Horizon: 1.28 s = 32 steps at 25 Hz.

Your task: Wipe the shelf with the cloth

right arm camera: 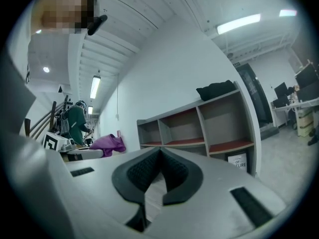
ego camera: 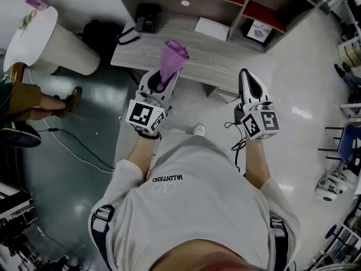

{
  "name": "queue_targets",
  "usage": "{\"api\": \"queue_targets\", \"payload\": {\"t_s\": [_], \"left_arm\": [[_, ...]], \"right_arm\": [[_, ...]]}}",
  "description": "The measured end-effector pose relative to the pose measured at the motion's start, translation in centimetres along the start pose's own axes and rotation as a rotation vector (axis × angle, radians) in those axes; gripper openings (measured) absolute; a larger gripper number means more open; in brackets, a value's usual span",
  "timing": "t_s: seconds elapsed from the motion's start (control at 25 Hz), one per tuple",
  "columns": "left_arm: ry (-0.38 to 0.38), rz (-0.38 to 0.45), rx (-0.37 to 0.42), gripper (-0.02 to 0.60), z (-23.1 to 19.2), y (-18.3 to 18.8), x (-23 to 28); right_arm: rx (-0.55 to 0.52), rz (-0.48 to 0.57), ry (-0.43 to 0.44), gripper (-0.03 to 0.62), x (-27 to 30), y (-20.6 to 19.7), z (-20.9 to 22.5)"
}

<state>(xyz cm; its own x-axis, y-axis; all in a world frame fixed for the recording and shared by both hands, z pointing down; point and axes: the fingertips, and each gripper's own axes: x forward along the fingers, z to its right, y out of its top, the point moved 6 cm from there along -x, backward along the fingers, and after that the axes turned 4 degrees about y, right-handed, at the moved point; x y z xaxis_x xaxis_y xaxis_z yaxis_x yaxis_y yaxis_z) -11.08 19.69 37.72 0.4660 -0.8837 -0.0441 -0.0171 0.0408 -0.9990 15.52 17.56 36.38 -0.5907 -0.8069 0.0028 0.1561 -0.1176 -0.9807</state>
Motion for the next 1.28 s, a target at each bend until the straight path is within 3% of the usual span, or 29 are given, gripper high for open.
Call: {"api": "queue_targets", "payload": {"t_s": [0.56,1.28], "left_arm": [[0.003,-0.026,-0.024,0.098,-1.0,-0.9,4.6],[-0.093,-0.018,-0.05,0.098,-10.0,-1.9,17.0]], "right_arm": [[0.006,-0.028,-0.007,-0.002,2.8,-0.5,3.1],[-0.047,-0.051,-0.049,-0.002,16.0,0.8,6.6]]}}
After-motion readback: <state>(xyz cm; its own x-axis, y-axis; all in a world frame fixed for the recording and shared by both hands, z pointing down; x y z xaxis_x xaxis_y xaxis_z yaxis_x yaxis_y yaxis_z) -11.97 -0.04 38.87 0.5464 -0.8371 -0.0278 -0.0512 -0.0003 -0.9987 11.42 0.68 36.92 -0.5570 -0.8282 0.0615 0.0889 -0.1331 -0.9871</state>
